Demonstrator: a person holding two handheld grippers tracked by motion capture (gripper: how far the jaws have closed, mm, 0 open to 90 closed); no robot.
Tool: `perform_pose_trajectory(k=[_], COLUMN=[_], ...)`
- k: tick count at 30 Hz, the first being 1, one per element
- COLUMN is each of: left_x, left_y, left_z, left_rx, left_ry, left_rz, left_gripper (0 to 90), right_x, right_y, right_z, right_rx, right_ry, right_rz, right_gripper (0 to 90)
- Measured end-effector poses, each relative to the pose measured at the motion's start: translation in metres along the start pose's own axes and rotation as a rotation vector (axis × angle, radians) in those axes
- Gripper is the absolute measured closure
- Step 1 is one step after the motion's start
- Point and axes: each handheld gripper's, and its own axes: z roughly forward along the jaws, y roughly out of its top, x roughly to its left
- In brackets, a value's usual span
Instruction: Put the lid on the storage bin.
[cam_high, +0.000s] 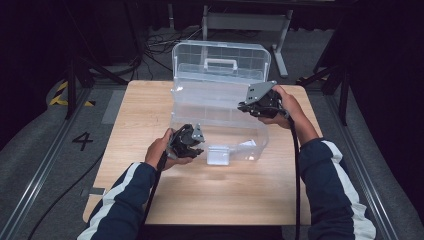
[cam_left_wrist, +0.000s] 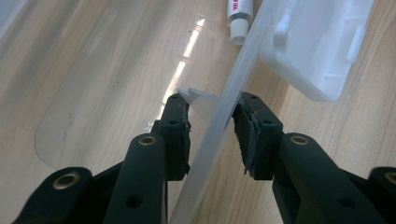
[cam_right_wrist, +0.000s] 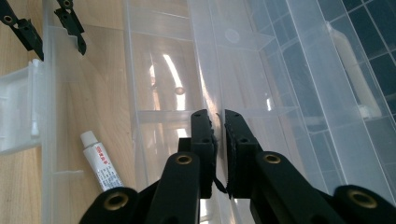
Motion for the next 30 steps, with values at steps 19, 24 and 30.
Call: perform_pose_trajectory(k=[19, 24, 30], left_x=[0.001, 0.001, 0.002], left_y=[0.000, 0.000, 0.000], left_z=[-0.001, -0.001, -0.002], left_rx=[-0.006, -0.008, -0.019], left_ry=[-0.007, -0.004, -0.004], left_rz=[-0.001, 0.000, -0.003], left_gripper=[65.4, 65.3, 65.0], right_x=[0.015, 0.017, 0.020], right_y=[-0.004, -0.005, -0.007], right_z=[-0.003, -0.004, -0.004], right_rx=[-0.004, -0.001, -0.003], right_ry=[-0.008, -0.002, -0.003], right_rz=[0.005, 0.010, 0.016], right_gripper=[82.9, 82.5, 81.7])
